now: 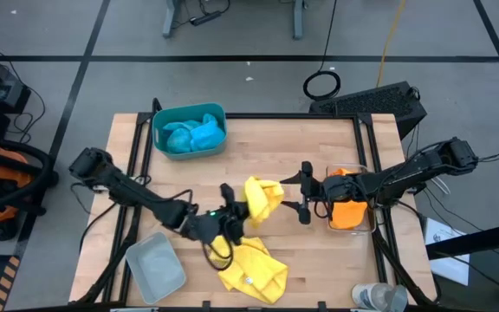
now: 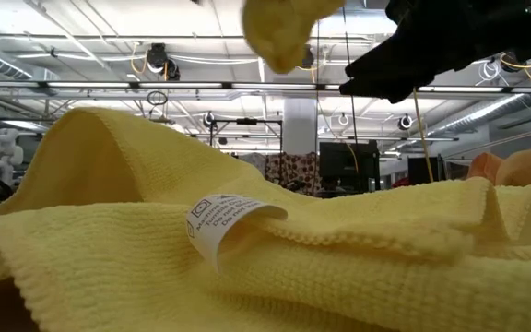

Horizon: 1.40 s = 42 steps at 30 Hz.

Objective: Sort microfiber towel by color & place in baskets
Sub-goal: Put the top yellow microfiber cloth into the gray bin

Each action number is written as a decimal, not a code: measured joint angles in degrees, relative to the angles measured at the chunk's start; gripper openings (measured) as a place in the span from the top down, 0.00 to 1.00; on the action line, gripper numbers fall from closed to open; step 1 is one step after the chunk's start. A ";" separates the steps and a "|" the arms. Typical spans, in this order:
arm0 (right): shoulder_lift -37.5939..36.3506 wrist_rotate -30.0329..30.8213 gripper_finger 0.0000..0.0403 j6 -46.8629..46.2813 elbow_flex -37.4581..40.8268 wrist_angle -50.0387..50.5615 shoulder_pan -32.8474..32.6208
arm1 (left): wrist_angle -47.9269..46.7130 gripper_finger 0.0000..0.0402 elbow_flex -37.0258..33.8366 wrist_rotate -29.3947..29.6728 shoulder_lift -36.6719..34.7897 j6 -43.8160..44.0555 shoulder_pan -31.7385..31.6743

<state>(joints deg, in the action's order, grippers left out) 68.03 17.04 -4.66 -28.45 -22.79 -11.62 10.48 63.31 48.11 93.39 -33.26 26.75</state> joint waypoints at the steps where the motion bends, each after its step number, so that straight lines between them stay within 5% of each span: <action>1: 0.00 0.32 0.26 0.27 0.00 0.15 0.01 | -3.36 0.97 0.00 0.01 -1.22 3.24 0.95; 11: -0.02 0.87 0.26 2.54 0.00 0.55 -0.11 | -37.19 0.96 0.00 -2.31 -12.86 36.83 12.58; 19: -0.02 0.87 0.26 5.79 0.02 0.48 -0.11 | -48.21 0.96 0.02 -12.17 -19.19 63.41 24.52; 32: -0.02 0.87 0.26 9.43 0.04 0.51 -0.11 | -62.73 0.95 -0.75 -22.55 -15.59 109.57 37.15; 42: -0.02 0.85 0.26 10.07 0.13 1.05 -0.11 | -67.94 0.95 -1.55 -34.68 -8.06 121.26 40.68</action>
<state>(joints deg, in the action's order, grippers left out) 68.01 17.89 5.41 -28.32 -21.74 -11.73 -57.47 61.76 13.43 85.33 88.00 67.43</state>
